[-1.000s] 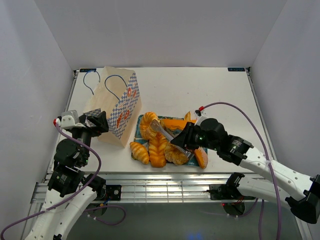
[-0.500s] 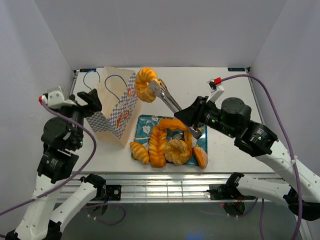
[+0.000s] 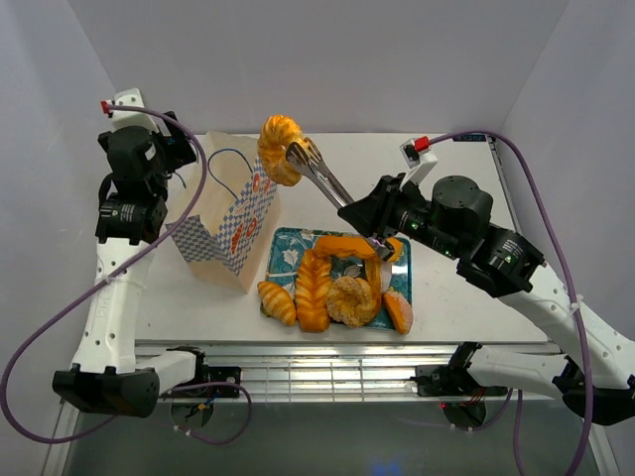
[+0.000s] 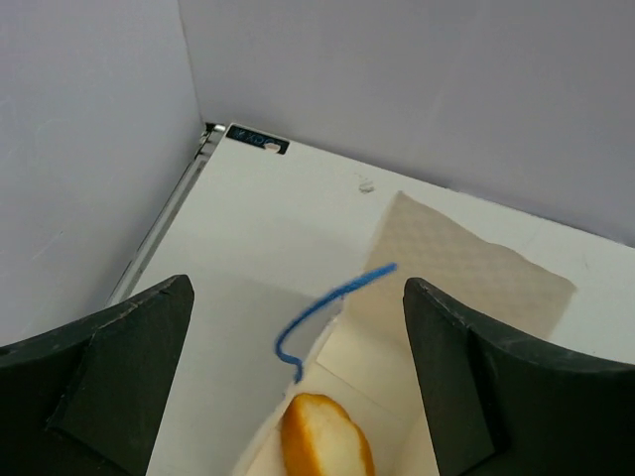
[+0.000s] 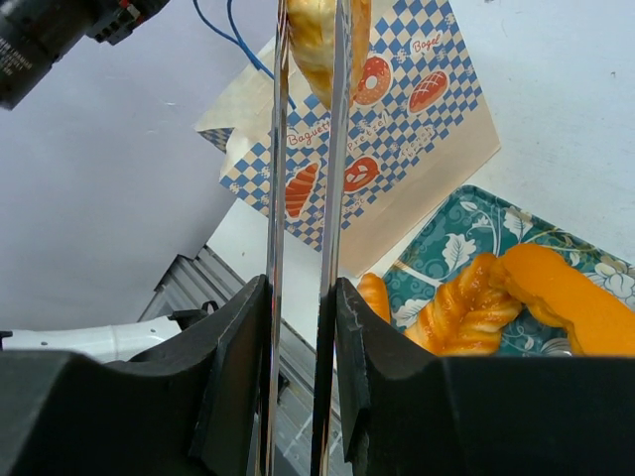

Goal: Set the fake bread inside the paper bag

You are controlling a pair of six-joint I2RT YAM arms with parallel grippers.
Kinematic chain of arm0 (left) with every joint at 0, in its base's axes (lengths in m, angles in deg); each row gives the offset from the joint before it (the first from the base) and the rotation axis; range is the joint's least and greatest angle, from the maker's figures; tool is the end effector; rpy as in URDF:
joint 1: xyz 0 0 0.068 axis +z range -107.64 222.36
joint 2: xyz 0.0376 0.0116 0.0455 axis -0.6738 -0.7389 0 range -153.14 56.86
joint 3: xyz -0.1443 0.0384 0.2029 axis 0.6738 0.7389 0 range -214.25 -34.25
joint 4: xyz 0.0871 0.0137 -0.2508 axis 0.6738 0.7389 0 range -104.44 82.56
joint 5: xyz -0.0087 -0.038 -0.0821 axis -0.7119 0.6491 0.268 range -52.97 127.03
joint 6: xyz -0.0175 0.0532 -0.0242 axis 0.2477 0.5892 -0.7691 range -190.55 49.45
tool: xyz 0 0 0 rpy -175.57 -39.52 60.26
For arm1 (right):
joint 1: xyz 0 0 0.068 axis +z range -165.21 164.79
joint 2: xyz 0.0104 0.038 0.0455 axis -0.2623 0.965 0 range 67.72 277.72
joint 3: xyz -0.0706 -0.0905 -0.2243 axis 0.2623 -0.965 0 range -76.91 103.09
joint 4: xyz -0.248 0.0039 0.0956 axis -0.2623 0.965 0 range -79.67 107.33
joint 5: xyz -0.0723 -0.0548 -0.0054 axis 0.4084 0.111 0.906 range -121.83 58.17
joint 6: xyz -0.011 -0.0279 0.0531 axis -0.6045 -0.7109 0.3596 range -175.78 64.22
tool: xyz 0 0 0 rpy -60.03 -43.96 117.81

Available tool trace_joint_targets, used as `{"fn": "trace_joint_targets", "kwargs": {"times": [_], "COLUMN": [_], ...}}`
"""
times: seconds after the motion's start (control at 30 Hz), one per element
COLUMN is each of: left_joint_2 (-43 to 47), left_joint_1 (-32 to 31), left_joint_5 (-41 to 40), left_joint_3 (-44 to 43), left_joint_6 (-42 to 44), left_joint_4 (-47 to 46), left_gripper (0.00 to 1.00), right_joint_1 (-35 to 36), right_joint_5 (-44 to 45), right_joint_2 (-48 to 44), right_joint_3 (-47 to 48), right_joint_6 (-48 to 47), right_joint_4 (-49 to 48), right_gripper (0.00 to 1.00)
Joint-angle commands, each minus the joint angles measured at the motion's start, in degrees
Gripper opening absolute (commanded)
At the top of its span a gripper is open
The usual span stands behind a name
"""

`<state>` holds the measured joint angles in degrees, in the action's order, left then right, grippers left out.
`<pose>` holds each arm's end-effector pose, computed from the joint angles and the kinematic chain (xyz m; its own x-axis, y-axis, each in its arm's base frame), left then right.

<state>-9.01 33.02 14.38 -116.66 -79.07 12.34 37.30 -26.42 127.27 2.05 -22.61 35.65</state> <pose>0.2568 -0.0245 0.4426 -0.1402 -0.1155 -0.9834 -0.2476 0.9657 -0.0781 0.1442 0.1810 0.4497 -0.4533 0.3038 -0.8380 -0.5791 0.6142 0.5360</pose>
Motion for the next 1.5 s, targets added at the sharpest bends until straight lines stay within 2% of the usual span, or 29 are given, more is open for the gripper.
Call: {"fn": "trace_joint_targets", "kwargs": {"times": [0.0,0.1,0.23,0.47,0.63,0.7,0.73,0.8,0.87,0.9,0.97,1.0,1.1,1.13,1.47], "left_joint_2": [-1.4,-2.5,-1.8,1.0,1.0,-0.2,-0.3,-0.1,0.6,1.0,2.6,2.9,3.6,3.6,4.4], "left_joint_1": [9.1,12.8,13.6,15.4,16.5,16.5,16.6,16.6,16.6,16.6,16.6,16.6,16.6,16.6,16.6], "left_joint_5": [15.1,18.6,27.1,33.9,33.4,32.4,32.7,33.5,34.6,35.3,36.7,36.9,37.2,37.8,43.1], "left_joint_3": [-3.9,-3.7,-0.6,6.6,6.7,7.2,8.5,9.7,11.3,11.9,13.9,14.4,15.1,15.2,16.5], "left_joint_6": [-4.1,-4.9,-4.3,-5.8,-5.6,-5.9,-6.5,-7.2,-8.4,-8.5,-9.1,-9.2,-10.3,-10.7,-18.2], "left_joint_4": [3.4,3.2,-1.2,-6.6,-6.1,-6.3,-6.8,-8.5,-9.7,-10.3,-12.6,-13.4,-14.0,-14.2,-15.7], "left_gripper": [0.97,0.96,0.96,0.93,0.94,0.91,0.88,0.67,0.55,0.45,0.37,0.26,0.03,0.0,0.0], "right_joint_1": [0.0,-0.1,0.0,0.0,0.0,0.0,0.0,0.0,0.0,0.0,0.1,0.7,2.1,2.5,11.9], "right_joint_5": [-0.3,0.4,1.8,1.4,0.6,-1.2,-1.6,-3.3,-4.3,-6.2,-8.2,-8.3,-7.3,-7.2,-2.8], "right_joint_2": [-2.1,-3.7,-5.7,-7.7,-7.1,-6.7,-6.5,-5.2,-3.7,-2.3,-1.2,-0.7,-0.4,-0.3,3.3], "right_joint_3": [1.6,0.2,-1.2,-2.0,-1.7,-2.0,-2.1,-2.2,-1.6,-1.2,0.0,0.4,1.1,1.1,4.3], "right_joint_6": [-2.3,-3.1,-4.0,-3.7,-3.5,-2.8,-2.7,-2.3,-2.1,-1.9,-1.5,-1.4,-1.4,-1.5,-5.7], "right_joint_4": [-7.4,-7.5,-7.2,-7.1,-7.0,-7.7,-8.0,-9.2,-9.8,-9.9,-10.1,-10.6,-11.3,-11.8,-15.0], "right_gripper": [0.08,0.08,0.08,0.08,0.08,0.08,0.08,0.08,0.08,0.08,0.08,0.08,0.08,0.08,0.08]}}
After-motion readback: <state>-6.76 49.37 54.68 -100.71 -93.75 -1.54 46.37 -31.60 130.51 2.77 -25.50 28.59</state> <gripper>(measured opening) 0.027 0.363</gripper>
